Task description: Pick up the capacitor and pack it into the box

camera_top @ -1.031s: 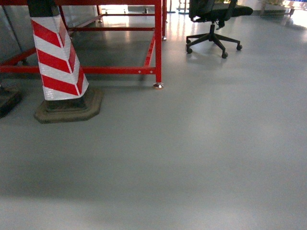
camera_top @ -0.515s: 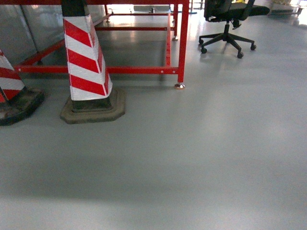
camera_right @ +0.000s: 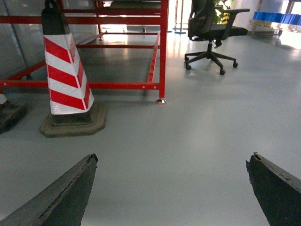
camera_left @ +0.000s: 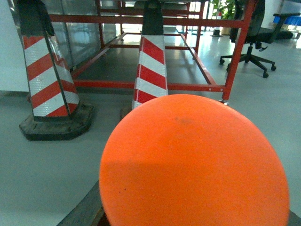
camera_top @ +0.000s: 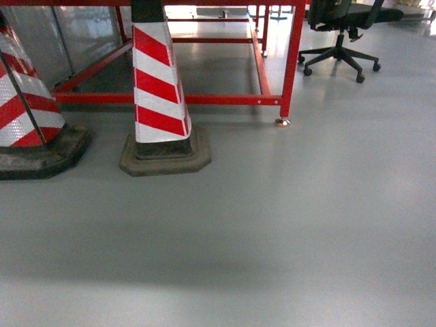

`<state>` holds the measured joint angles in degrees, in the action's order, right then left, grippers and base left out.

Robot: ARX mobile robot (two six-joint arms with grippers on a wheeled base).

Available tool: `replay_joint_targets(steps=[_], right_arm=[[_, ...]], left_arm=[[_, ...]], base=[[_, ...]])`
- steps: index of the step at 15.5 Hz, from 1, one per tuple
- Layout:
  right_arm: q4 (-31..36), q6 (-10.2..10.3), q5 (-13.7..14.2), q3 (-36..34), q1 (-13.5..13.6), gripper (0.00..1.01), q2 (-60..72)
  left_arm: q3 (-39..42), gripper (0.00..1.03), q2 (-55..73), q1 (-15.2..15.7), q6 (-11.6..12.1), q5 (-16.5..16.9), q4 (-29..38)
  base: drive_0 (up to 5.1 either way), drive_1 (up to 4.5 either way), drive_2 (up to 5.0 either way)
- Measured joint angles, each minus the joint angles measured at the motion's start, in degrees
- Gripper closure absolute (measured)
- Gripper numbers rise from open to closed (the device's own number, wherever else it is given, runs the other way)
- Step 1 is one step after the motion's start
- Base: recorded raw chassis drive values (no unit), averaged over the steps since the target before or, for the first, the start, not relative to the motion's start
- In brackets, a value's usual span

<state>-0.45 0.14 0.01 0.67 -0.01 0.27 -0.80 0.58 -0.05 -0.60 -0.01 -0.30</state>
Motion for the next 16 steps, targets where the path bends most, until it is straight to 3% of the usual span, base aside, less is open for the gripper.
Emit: replay_joint_targets(steps=[10,16], right_arm=[[0.2,0.0,0.0,0.0,0.0,0.03,0.0],[0.2,0.0,-0.1,0.0,0.0,0.03,0.0]], left_arm=[[0.0,0.59,0.0,0.0,0.0,0.0,0.0],[0.0,0.59,0.0,0.0,0.0,-0.2,0.0]], base=[[-5.0,2.32,2.3],[0.0,0.0,0.0]])
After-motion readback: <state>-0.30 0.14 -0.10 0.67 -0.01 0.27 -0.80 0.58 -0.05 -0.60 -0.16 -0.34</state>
